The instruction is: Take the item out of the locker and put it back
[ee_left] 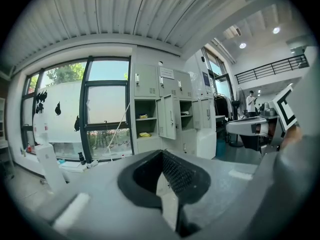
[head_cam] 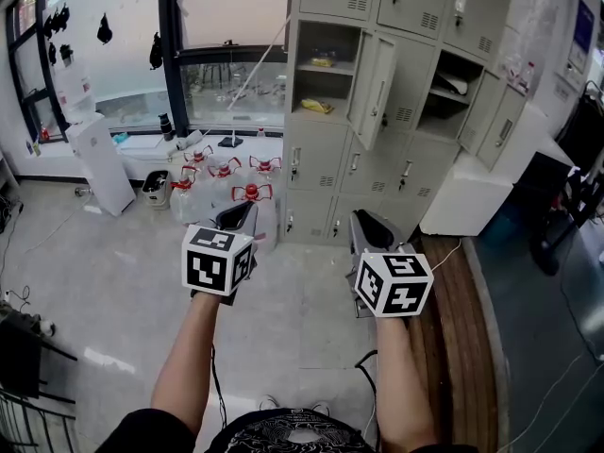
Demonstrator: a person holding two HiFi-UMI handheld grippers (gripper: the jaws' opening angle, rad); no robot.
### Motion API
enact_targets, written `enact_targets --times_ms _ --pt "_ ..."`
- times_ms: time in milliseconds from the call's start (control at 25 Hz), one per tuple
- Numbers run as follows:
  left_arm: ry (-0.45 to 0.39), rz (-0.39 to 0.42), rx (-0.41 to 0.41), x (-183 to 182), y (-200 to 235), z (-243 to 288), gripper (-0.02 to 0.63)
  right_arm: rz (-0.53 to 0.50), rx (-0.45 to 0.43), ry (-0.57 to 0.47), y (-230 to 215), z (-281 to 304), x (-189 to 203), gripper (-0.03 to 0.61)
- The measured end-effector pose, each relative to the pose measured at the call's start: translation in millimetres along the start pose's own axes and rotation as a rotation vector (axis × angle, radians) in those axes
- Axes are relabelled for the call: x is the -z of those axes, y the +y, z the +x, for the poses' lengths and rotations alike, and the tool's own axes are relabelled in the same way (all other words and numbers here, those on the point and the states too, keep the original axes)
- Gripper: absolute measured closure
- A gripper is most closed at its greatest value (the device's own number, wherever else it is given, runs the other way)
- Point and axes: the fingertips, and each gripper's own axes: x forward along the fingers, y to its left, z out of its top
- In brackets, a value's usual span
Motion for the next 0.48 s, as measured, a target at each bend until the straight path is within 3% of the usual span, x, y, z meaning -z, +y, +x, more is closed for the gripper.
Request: enact_targets --times_ms 480 --pt "-0.006 -0.004 0.033 5.7 18.6 7.7 0.614 -0.001 0.017 0.005 15.7 13.7 1.6 0.442"
